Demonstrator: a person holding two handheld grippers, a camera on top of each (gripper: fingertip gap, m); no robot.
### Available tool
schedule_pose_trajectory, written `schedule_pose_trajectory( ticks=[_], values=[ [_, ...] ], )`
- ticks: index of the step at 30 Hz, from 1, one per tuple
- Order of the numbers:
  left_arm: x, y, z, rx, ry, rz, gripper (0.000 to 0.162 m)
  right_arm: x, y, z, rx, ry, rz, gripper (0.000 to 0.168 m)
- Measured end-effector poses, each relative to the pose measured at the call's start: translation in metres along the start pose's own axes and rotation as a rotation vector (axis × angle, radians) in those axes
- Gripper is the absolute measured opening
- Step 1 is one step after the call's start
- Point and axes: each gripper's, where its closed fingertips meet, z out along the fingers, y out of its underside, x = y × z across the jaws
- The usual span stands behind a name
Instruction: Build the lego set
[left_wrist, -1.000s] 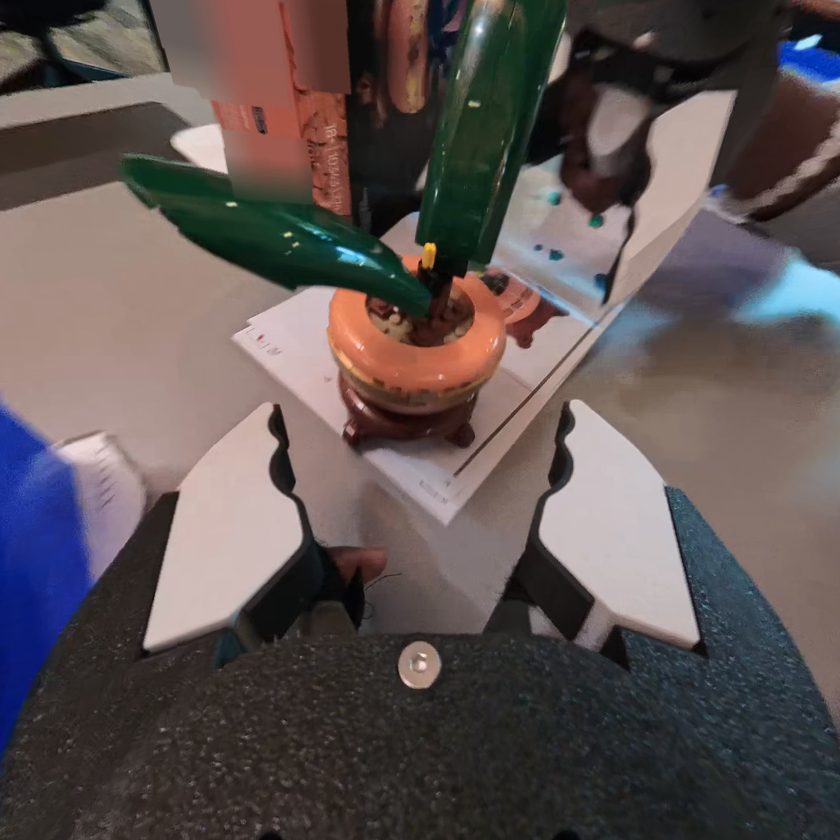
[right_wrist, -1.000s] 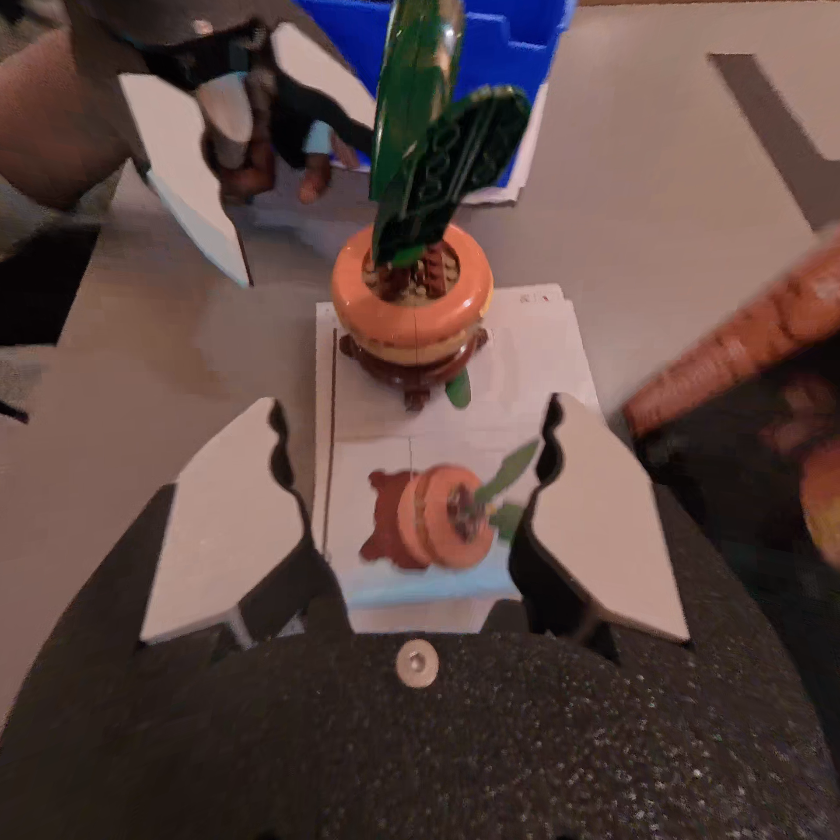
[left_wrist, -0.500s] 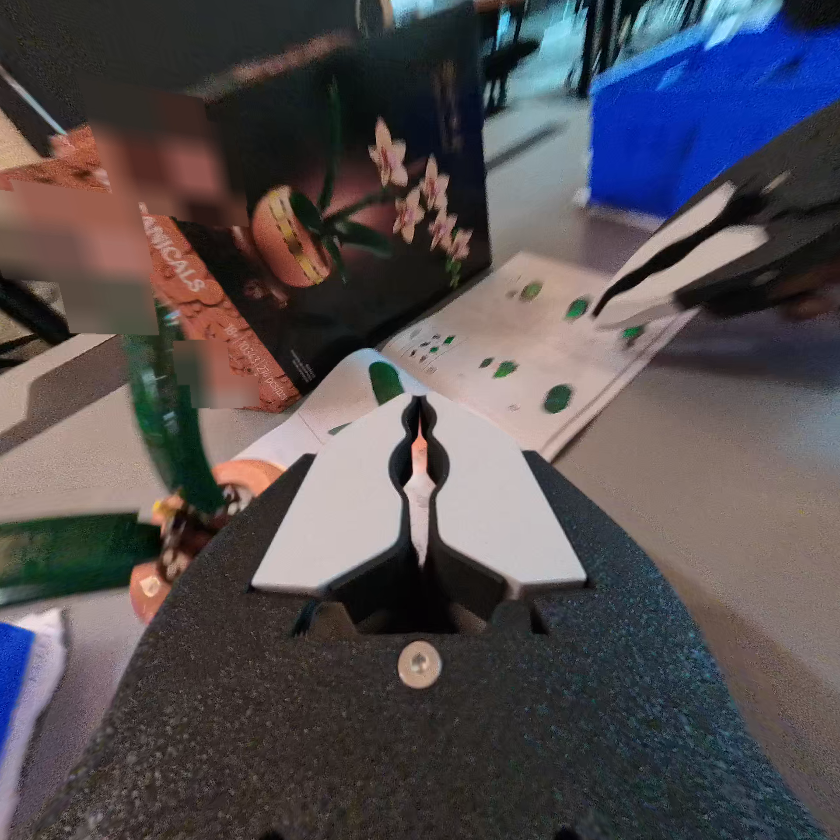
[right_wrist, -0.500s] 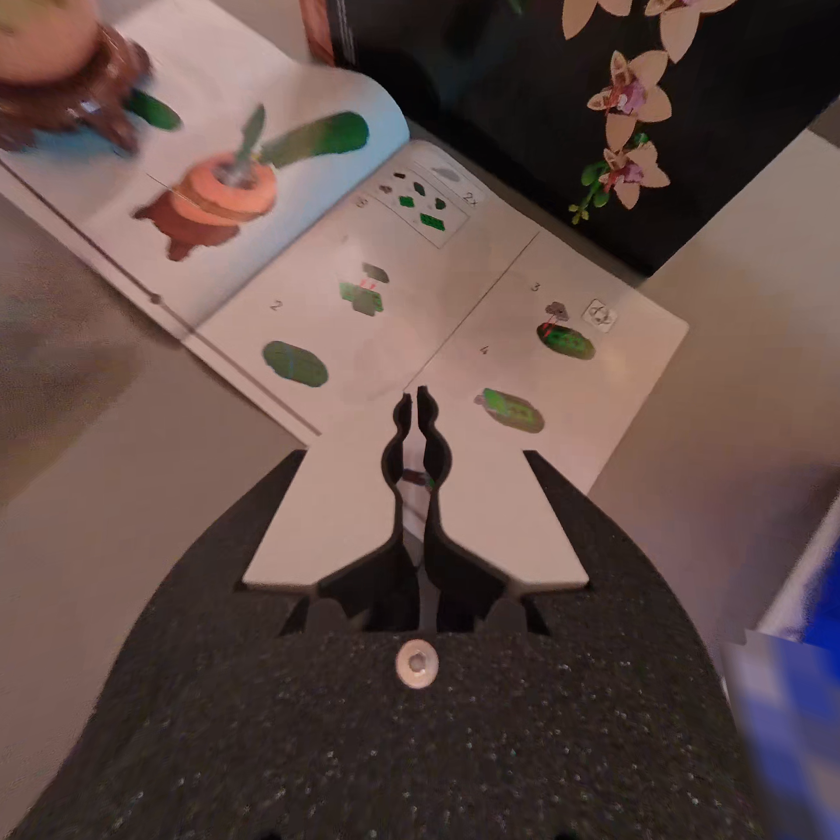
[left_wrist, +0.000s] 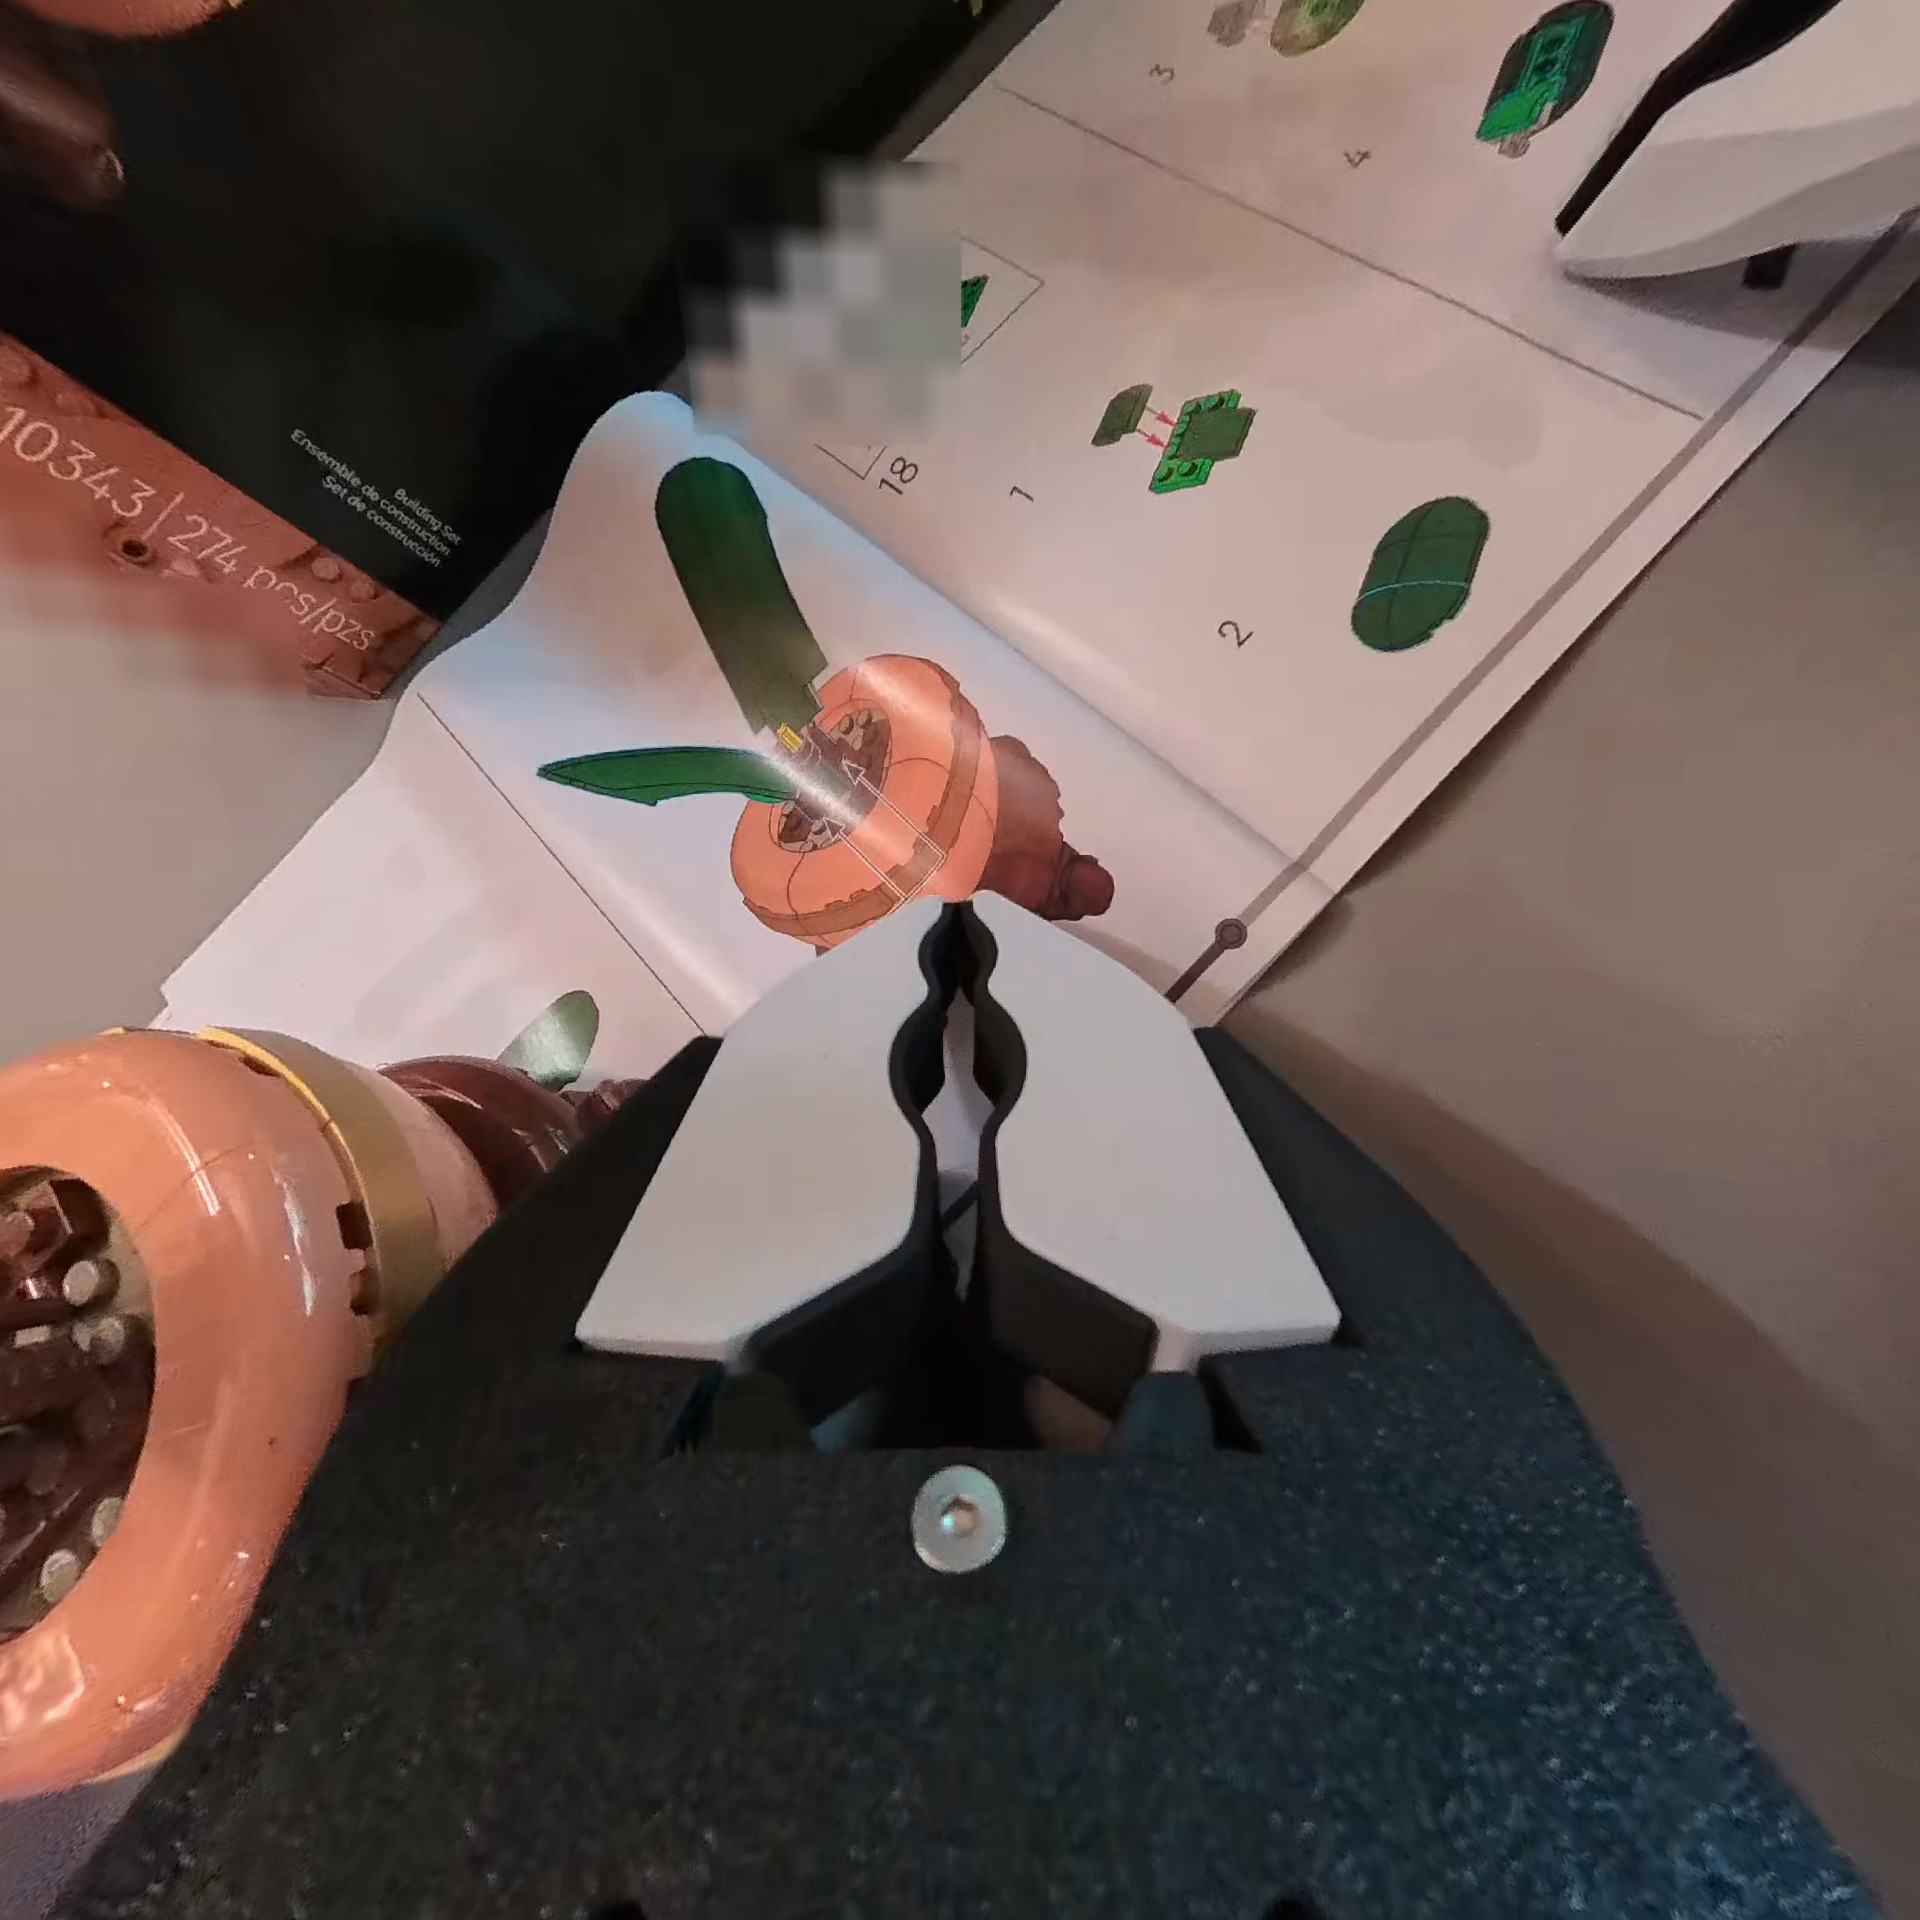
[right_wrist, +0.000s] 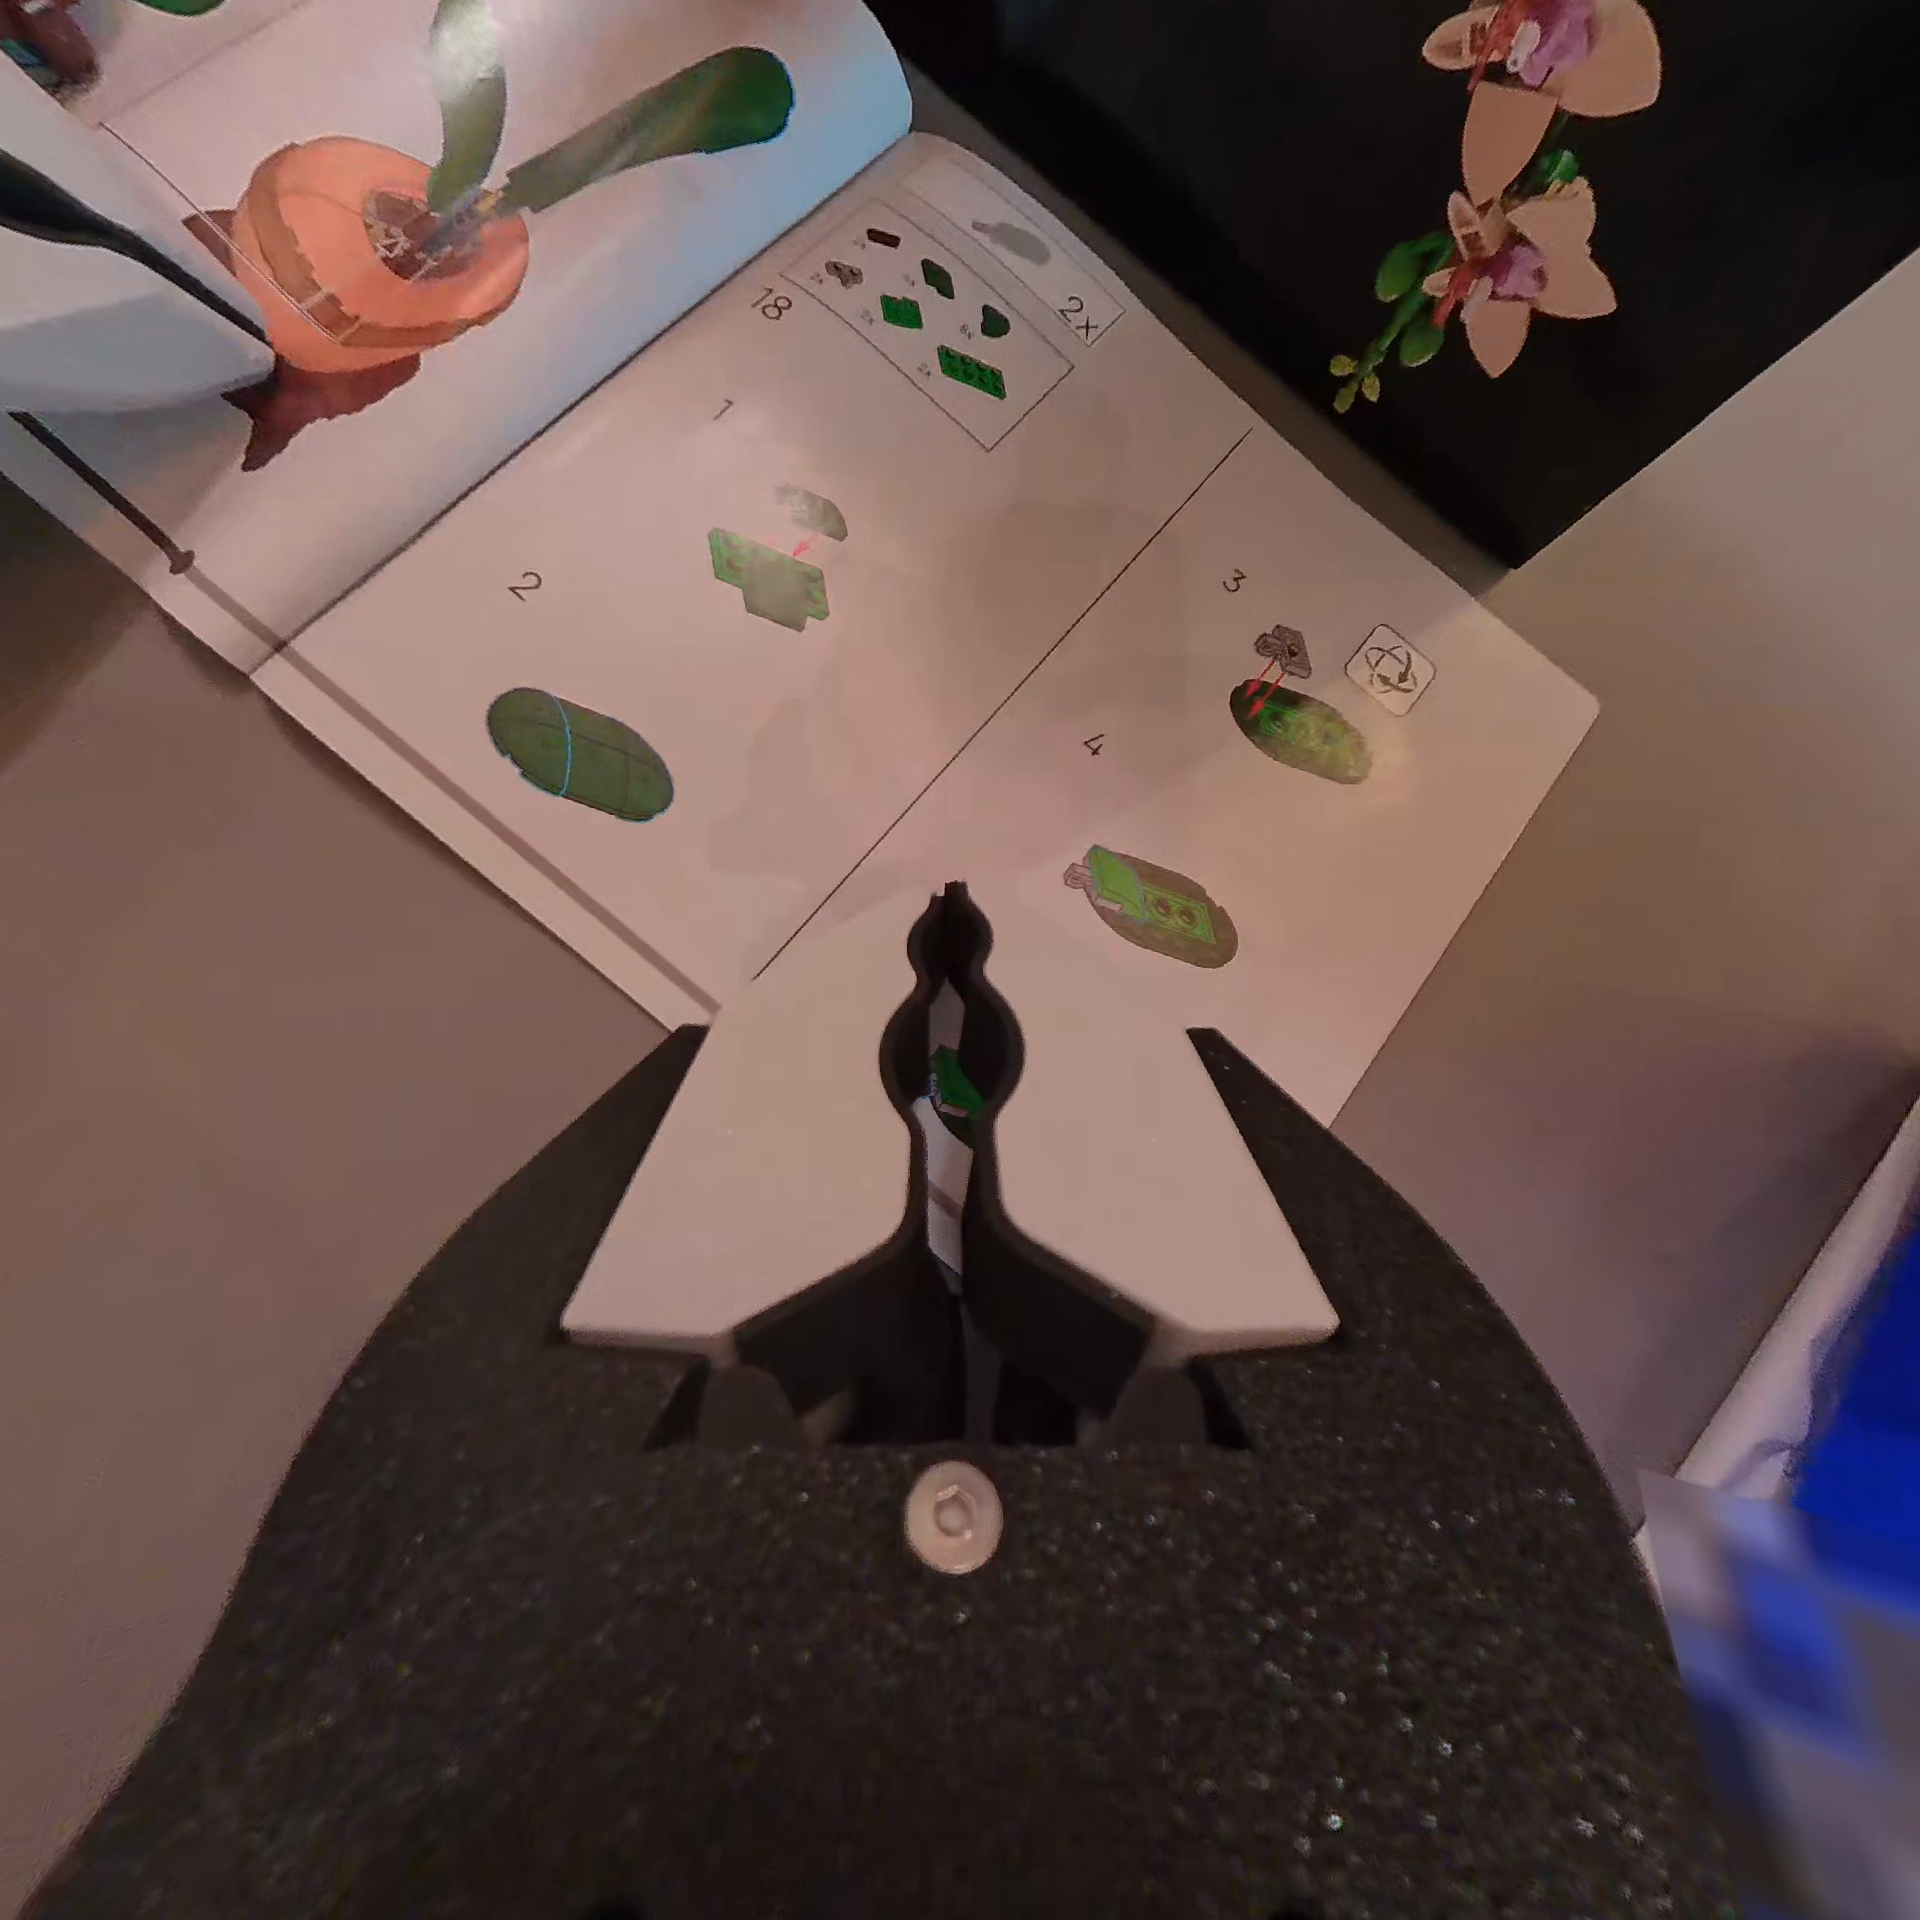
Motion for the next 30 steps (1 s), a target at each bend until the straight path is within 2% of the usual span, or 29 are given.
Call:
schedule_pose_trajectory(
  ticks=[3,6,7,9,12,15,16,17,19,21,26,30],
  values=[
    [0.0,0.0,0.0,0.0,-0.027,0.026,0.003,0.001,0.0,-0.001,0.013,0.01,-0.039,0.0],
    [0.009,-0.016,-0.009,0.111,0.041,-0.024,0.015,-0.007,-0.01,-0.028,0.098,0.002,-0.101,0.033],
    [0.013,-0.028,-0.015,0.185,0.071,-0.043,0.019,-0.012,-0.02,-0.047,0.168,-0.018,-0.104,0.034],
    [0.017,-0.051,-0.027,0.324,0.116,-0.085,0.025,-0.013,-0.039,-0.091,0.304,-0.043,-0.073,0.033],
    [0.034,-0.081,-0.035,0.484,0.224,-0.108,0.043,0.007,-0.044,-0.158,0.403,-0.06,0.002,0.032],
    [0.061,-0.1,-0.036,0.58,0.347,-0.12,0.067,0.057,-0.021,-0.213,0.405,0.09,0.062,0.026],
    [0.07,-0.103,-0.038,0.597,0.392,-0.122,0.07,0.079,-0.005,-0.226,0.365,0.171,0.07,0.02],
    [0.076,-0.106,-0.041,0.621,0.425,-0.125,0.068,0.1,0.011,-0.237,0.32,0.242,0.072,0.004],
    [0.08,-0.112,-0.048,0.693,0.435,-0.122,0.047,0.135,0.035,-0.251,0.259,0.294,0.079,0.0],
    [0.077,-0.117,-0.052,0.753,0.4,-0.107,0.021,0.154,0.054,-0.244,0.155,0.197,0.049,0.001],
    [0.077,-0.125,-0.043,0.759,0.38,-0.141,0.021,0.181,0.086,-0.188,-0.125,-0.104,-0.181,0.019],
    [0.082,-0.136,-0.035,0.782,0.352,-0.142,0.022,0.193,0.113,-0.156,-0.315,-0.257,-0.334,0.016]
  ],
)
